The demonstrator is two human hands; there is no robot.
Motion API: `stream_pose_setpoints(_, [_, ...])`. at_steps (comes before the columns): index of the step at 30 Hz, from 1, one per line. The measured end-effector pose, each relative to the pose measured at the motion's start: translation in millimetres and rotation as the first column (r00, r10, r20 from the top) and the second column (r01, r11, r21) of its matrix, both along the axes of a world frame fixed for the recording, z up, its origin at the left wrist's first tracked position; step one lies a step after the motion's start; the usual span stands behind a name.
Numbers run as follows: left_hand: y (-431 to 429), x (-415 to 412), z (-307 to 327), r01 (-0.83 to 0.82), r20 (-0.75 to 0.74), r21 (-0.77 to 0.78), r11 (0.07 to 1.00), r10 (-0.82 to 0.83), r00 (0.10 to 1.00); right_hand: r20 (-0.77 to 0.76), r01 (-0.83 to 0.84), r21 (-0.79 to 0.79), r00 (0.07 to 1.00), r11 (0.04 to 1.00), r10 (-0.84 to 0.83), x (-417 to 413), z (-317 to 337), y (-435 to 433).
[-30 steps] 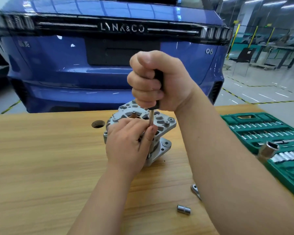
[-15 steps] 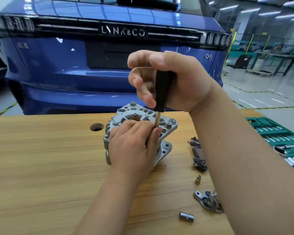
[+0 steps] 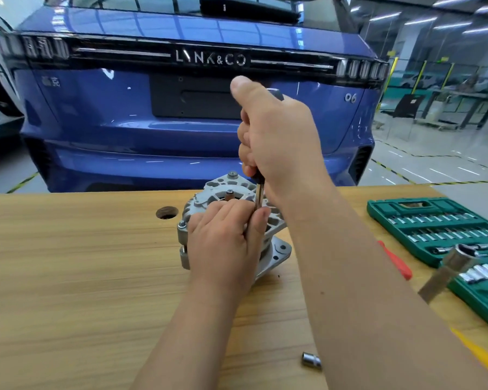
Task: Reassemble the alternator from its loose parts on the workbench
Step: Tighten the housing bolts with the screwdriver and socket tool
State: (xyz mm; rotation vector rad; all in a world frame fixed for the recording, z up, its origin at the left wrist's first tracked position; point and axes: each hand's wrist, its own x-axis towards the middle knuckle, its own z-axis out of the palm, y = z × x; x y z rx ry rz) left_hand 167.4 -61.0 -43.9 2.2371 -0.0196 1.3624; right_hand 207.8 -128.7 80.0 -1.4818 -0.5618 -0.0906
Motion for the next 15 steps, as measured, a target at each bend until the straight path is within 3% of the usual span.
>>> stream_pose_setpoints(2, [1.1,0.3,0.1,-0.006,-0.002,0.046,0.999,0.006,1.000,-0.014,-0.404,-0.075,0.915,0.912,0.404,13.8,4.4,-10.0])
stream_pose_setpoints(4, [1.8,0.4,0.1,-0.006,0.003,0.095,0.995,0.006,1.000,-0.084,-0.730,-0.080,0.683,0.678,0.725,26.2,10.2,-16.0])
stream_pose_setpoints(7, [5.2,2.5,-0.6,-0.004,0.004,0.107,0.994,0.003,1.000,-0.209,-0.891,0.099,0.416,0.443,0.885,33.6,10.3,-7.5])
stream_pose_setpoints(8, [5.5,3.1,-1.4,-0.003,0.009,0.103,0.995,0.002,1.000,-0.220,-0.887,0.170,0.390,0.429,0.894,31.7,7.4,-5.4])
stream_pose_setpoints(9, [4.8,3.7,-2.6,-0.008,0.014,0.098,0.995,0.007,1.000,-0.225,-0.862,0.215,0.413,0.458,0.883,29.9,4.1,-4.1])
stream_pose_setpoints(11, [1.2,5.1,-4.3,-0.052,0.028,0.074,0.996,0.050,0.998,-0.194,-0.759,0.152,0.605,0.633,0.772,23.0,-2.2,-3.3])
stream_pose_setpoints(13, [-3.5,6.7,-5.0,-0.093,0.057,0.023,0.995,0.092,0.994,-0.122,-0.575,0.067,0.806,0.815,0.579,12.0,-3.7,-4.0])
stream_pose_setpoints(15, [-8.7,7.7,-3.8,-0.108,0.088,-0.027,0.994,0.110,0.990,-0.052,-0.377,0.070,0.923,0.924,0.381,2.8,-3.3,-2.7])
